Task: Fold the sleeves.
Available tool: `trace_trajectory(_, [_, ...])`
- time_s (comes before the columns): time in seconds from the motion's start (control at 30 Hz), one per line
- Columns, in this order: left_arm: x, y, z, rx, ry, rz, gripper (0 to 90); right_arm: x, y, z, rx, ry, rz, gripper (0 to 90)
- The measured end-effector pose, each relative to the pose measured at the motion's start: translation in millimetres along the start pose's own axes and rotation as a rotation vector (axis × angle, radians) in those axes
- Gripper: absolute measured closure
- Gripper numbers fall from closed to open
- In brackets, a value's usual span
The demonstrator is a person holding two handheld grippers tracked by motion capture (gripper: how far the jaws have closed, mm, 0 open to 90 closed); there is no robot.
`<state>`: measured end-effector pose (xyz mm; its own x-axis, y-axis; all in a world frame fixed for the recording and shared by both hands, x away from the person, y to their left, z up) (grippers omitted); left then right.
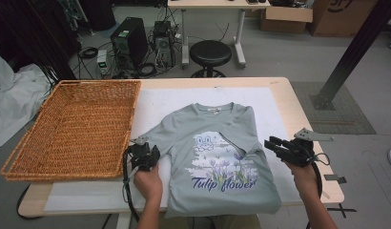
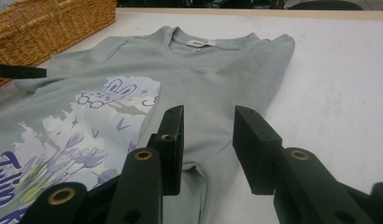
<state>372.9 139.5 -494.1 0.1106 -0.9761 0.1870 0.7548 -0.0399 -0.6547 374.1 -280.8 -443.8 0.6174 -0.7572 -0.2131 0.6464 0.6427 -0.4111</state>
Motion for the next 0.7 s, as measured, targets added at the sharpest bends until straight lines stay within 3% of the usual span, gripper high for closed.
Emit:
trace_trajectory(0.03, [0.7, 0.6, -0.1, 0.000, -0.021, -0.019, 78.5, -0.3, 0.2, 0.0, 0.000, 0.000, 0.002, 64.0])
trace_trajectory(0.2, [0.4, 2.4, 0.9, 0.000, -0.052, -0.035, 84.0, 0.0, -1.2, -0.6, -0.004, -0.003, 0.002, 63.8])
trace_trajectory(0.37, [-0.3, 2.6, 2.8, 0.014, -0.062, -0.043, 86.4, 2.1, -3.5, -1.9, -0.002, 0.006, 0.002, 63.3])
trace_trajectory(0.6, [4.6, -3.8, 13.2, 0.055, -0.071, -0.087, 86.9, 4.1, -5.2, -2.5, 0.005, 0.013, 0.007, 63.0])
trace_trajectory(0.7, [10.9, -8.2, 20.2, 0.078, -0.052, -0.107, 86.8, 4.7, -5.8, -2.9, 0.008, 0.014, 0.010, 62.8])
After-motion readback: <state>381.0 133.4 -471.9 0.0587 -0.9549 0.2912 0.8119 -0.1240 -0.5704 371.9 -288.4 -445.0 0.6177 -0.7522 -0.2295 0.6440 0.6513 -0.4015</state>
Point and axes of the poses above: each handheld gripper's, and its own axes: y roughly forward along the jaws, z roughly out of its top, x roughly to its right, the point moved 7 cm from there along y, roughly forward along the jaws, and after that the axes turned 2 degrees about z, right-handed, at the moved point
